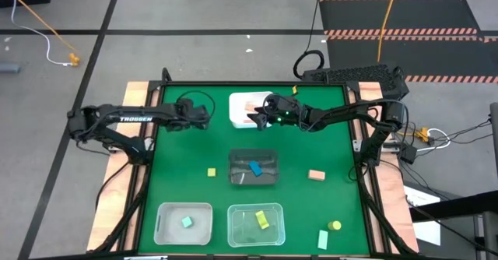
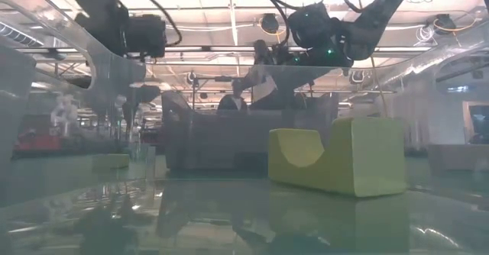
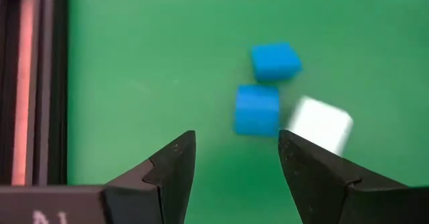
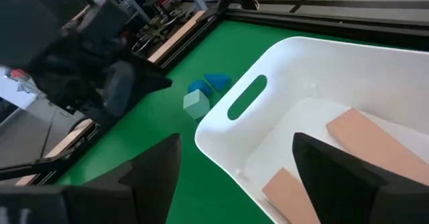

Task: Sort & place blocks by color
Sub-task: Put the bottom blue block into the black bin

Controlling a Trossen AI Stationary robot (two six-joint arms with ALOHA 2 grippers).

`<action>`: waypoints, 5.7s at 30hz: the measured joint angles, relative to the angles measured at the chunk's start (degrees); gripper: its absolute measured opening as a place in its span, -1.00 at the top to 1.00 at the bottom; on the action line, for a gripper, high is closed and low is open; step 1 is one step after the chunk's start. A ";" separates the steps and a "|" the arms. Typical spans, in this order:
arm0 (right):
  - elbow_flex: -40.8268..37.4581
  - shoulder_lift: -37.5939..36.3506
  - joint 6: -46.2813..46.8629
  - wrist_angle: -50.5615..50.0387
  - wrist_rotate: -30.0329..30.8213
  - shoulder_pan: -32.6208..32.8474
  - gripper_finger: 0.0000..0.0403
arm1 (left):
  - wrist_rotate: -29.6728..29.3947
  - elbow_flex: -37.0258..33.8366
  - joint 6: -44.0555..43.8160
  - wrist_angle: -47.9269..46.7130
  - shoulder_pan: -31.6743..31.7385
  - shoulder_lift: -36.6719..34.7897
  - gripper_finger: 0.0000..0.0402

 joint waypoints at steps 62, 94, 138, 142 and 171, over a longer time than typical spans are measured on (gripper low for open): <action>0.00 -0.02 2.78 0.19 -2.40 0.00 -0.35 | 8.67 -9.25 2.44 24.43 5.38 5.28 0.35; 0.00 -0.09 -28.72 22.12 -9.01 16.09 -0.35 | 21.67 -9.32 -6.91 56.03 -28.24 -17.93 0.35; 0.04 0.00 -26.66 22.14 -7.00 24.20 0.68 | 16.76 -9.30 -18.49 85.62 -31.72 1.68 -0.44; 0.02 -0.82 -26.21 18.08 -7.02 24.29 0.68 | 15.99 -9.30 -17.47 85.56 -30.96 1.68 -0.53; -0.02 -10.01 -20.26 -18.63 3.76 24.68 0.68 | 16.11 -9.25 -0.50 77.90 -21.10 -0.17 -0.13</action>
